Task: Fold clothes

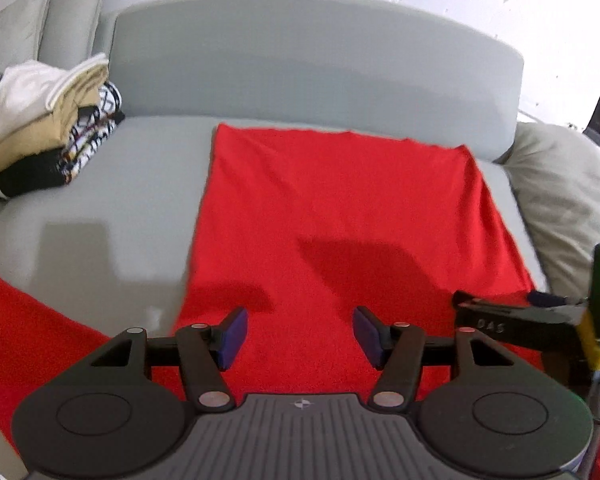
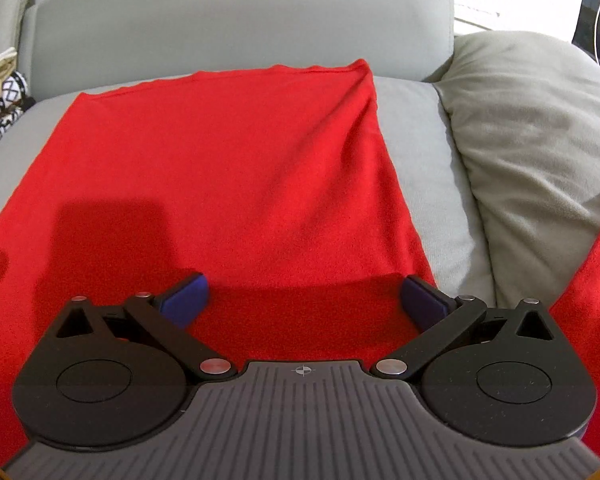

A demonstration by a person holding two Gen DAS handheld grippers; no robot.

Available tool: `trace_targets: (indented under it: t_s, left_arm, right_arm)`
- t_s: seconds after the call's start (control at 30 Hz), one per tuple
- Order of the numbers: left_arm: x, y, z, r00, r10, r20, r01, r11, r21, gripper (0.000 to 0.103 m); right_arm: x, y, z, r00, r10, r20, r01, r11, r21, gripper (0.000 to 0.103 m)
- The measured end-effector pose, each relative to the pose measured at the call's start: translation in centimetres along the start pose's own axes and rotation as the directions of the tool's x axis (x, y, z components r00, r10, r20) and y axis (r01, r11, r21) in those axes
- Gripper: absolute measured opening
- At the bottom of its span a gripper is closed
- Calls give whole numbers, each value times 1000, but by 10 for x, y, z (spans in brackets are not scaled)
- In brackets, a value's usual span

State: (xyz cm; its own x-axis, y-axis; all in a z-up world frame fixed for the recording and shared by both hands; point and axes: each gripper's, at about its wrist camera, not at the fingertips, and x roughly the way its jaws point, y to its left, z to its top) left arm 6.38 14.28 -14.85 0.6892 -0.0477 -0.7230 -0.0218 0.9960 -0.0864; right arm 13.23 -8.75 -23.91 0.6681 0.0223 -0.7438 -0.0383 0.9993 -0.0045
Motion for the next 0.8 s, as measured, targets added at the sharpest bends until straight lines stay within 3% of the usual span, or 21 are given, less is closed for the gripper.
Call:
trace_targets:
  t_s: [0.53, 0.8]
  left_arm:
    - [-69, 18, -19, 995, -74, 69, 83, 986, -145, 60]
    - [-77, 28, -26, 995, -76, 63, 85, 983, -164, 62]
  right_arm:
    - [-1, 1, -1, 1000, -2, 0, 2, 1000, 3, 103]
    - [0, 1, 0, 1000, -1, 0, 1, 1000, 3, 103]
